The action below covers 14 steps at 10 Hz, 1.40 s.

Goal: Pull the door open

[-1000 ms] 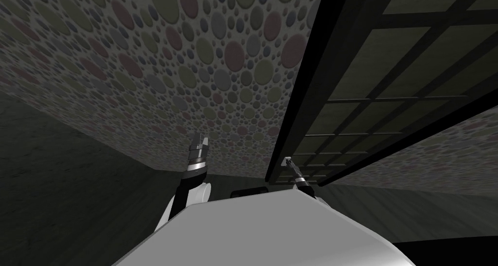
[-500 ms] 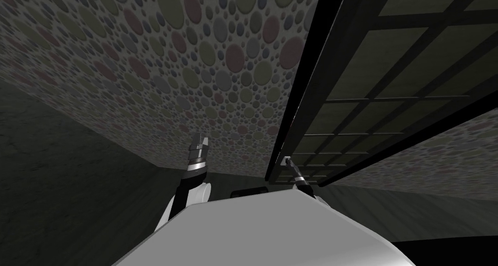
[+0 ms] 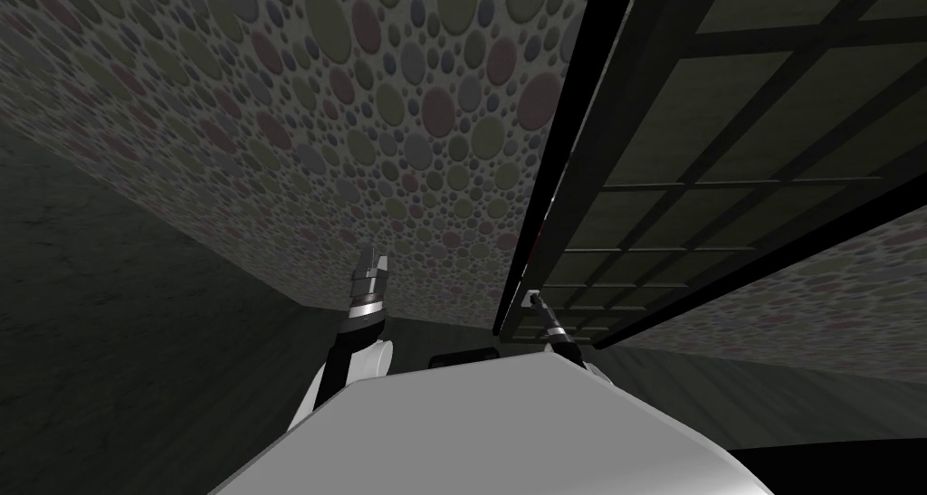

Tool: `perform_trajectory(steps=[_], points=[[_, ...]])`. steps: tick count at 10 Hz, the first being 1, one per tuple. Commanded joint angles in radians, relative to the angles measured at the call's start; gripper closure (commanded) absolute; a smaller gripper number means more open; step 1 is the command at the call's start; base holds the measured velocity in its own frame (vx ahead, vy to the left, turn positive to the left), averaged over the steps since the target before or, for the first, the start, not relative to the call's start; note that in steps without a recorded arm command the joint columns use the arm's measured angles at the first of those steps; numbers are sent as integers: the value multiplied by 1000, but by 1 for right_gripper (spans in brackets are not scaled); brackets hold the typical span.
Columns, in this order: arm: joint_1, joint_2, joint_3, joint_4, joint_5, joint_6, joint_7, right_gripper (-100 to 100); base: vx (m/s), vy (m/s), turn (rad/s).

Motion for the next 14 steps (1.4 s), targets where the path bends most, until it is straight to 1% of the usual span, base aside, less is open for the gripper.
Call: perform_trajectory(steps=[1,2,3,4,5,6,7,8,9,10,11,12,13,14], points=[[-7,5,14,13,-13,-1,-50,100,-27,-12,33],[-7,5,14,13,-13,-1,-56,100,-27,-7,20],[-10,4,21,13,-26,1,-95,100,-32,-14,45],[-13,4,28,14,-38,4,-120,100,-43,-26,67],[-13,4,28,14,-38,4,-135,100,-34,-17,20],[-16,4,35,14,-51,7,-171,100,-35,-14,36],[-16,4,35,14,-51,7,-175,100,-27,-16,22],[-20,4,43,15,-64,10,-214,100,-35,-19,40],[-20,4,43,15,-64,10,-216,100,-25,-12,31],[-23,4,51,15,-78,12,-257,100,-32,-10,56],[-27,3,58,16,-92,15,-282,100,-47,-27,64],[-27,3,58,16,-92,15,-299,100,-33,-23,26],[-30,3,66,17,-105,18,-333,100,-32,-16,46],[-30,3,66,17,-105,18,-340,100,-23,-10,18]])
